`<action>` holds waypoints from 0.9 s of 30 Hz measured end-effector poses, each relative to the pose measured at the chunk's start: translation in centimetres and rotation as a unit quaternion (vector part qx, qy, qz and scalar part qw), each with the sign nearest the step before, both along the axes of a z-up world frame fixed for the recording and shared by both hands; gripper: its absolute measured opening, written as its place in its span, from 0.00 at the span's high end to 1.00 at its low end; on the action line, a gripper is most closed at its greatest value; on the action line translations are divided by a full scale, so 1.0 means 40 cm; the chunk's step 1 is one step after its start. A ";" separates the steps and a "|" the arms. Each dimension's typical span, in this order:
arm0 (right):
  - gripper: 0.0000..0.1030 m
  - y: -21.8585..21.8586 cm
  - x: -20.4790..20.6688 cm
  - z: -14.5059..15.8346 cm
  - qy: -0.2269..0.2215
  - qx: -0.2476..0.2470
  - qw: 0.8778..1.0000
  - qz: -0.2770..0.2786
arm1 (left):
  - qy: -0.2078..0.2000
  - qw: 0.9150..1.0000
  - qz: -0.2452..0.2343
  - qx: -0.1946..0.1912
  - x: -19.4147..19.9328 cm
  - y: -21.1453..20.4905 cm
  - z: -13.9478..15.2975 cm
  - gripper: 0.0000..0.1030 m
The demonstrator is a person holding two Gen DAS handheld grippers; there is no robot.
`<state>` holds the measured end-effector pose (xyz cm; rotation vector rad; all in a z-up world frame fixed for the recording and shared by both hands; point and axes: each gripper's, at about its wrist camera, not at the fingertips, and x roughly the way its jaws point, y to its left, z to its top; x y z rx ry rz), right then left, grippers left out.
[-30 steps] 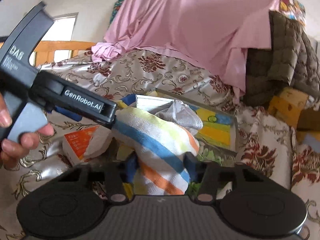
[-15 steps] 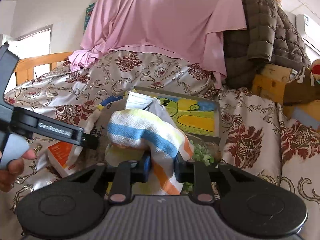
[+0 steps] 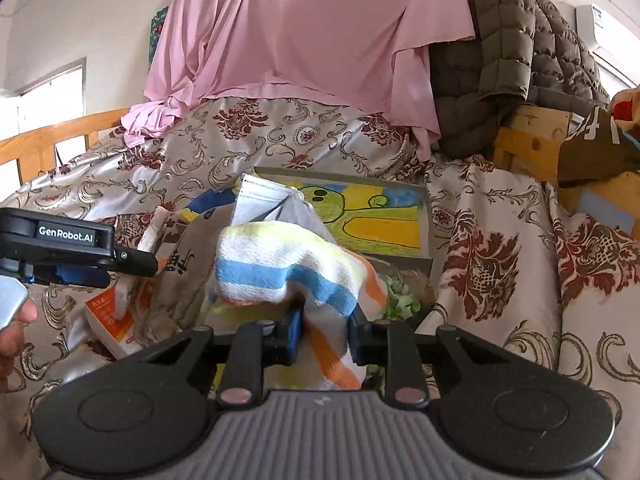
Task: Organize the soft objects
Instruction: 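Grasp the cartoon-girl card with the left tool while the right tool holds the towel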
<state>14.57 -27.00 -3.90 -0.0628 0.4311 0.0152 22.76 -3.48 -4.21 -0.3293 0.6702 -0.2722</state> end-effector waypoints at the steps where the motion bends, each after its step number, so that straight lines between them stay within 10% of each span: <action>1: 0.74 0.001 0.001 0.000 0.000 0.001 1.000 0.001 | -0.004 1.000 0.003 0.004 -0.002 0.000 0.002 0.24; 21: 0.70 0.019 0.000 0.001 0.002 0.012 0.999 0.033 | -0.006 0.998 0.065 -0.003 -0.042 0.051 0.012 0.25; 27: 0.68 0.022 -0.002 -0.001 0.003 0.012 0.999 0.040 | 0.008 0.997 0.076 -0.018 -0.055 0.067 0.003 0.42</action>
